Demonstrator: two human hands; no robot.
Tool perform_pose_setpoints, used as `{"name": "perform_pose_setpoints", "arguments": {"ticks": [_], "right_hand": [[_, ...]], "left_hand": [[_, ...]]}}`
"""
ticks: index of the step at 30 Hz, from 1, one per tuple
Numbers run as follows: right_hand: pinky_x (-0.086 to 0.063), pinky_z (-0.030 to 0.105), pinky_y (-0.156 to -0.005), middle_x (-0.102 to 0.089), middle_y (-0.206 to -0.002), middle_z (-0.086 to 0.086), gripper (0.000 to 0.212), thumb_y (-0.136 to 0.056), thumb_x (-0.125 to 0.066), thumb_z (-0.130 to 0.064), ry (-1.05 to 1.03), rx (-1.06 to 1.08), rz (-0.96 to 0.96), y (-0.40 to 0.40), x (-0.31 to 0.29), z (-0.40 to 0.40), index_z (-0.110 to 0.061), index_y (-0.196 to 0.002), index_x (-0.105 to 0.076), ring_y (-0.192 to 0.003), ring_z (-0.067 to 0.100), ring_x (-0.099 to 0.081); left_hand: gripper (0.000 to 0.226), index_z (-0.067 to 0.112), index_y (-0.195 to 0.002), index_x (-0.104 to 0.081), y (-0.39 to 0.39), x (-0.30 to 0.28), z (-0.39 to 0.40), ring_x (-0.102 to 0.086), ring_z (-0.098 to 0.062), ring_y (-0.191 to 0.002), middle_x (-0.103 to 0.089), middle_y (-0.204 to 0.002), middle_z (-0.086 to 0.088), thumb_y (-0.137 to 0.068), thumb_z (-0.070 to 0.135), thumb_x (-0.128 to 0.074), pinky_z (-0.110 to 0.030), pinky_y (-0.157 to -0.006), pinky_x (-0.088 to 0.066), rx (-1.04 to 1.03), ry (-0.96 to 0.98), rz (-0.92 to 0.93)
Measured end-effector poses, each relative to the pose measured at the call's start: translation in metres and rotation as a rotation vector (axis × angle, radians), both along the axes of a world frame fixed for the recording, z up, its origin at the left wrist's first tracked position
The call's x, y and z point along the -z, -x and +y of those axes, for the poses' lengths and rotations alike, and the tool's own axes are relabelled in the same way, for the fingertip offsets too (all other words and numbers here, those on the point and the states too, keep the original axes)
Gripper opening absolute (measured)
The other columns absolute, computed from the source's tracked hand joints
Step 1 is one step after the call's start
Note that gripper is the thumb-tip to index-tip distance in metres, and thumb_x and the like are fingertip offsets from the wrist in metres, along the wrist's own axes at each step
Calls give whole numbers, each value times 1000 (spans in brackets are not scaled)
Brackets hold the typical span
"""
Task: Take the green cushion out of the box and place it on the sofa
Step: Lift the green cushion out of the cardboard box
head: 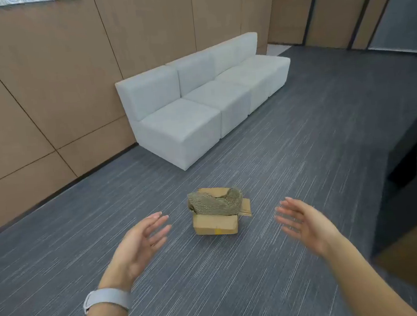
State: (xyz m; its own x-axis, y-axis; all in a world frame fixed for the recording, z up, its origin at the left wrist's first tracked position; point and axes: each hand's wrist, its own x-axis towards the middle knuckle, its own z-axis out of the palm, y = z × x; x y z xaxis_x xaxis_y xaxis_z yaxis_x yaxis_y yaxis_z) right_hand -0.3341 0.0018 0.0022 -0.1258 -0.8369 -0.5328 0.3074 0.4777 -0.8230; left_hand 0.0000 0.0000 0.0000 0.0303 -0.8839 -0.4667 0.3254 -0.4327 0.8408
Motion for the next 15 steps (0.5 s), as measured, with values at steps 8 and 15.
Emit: {"name": "perform_pose_setpoints", "arguments": {"ticks": [8, 15], "right_hand": [[-44, 40, -95, -67, -107, 4, 19, -89, -56, -30, -24, 14, 8, 17, 4, -34, -16, -98, -63, -103, 22, -62], [-44, 39, -93, -67, -108, 5, 19, -88, -57, -30, -39, 32, 1, 18, 10, -80, -16, -98, -64, -104, 22, -61]], "left_hand": [[37, 8, -130, -51, 16, 7, -29, -59, -27, -111, -59, -128, -11, -94, 16, -47, -43, -101, -41, -17, -13, 12], [37, 9, -129, -52, 17, 13, -75, -59, -28, -113, -61, -127, -10, -93, 17, -49, -45, -104, -40, -25, -18, 31]]}}
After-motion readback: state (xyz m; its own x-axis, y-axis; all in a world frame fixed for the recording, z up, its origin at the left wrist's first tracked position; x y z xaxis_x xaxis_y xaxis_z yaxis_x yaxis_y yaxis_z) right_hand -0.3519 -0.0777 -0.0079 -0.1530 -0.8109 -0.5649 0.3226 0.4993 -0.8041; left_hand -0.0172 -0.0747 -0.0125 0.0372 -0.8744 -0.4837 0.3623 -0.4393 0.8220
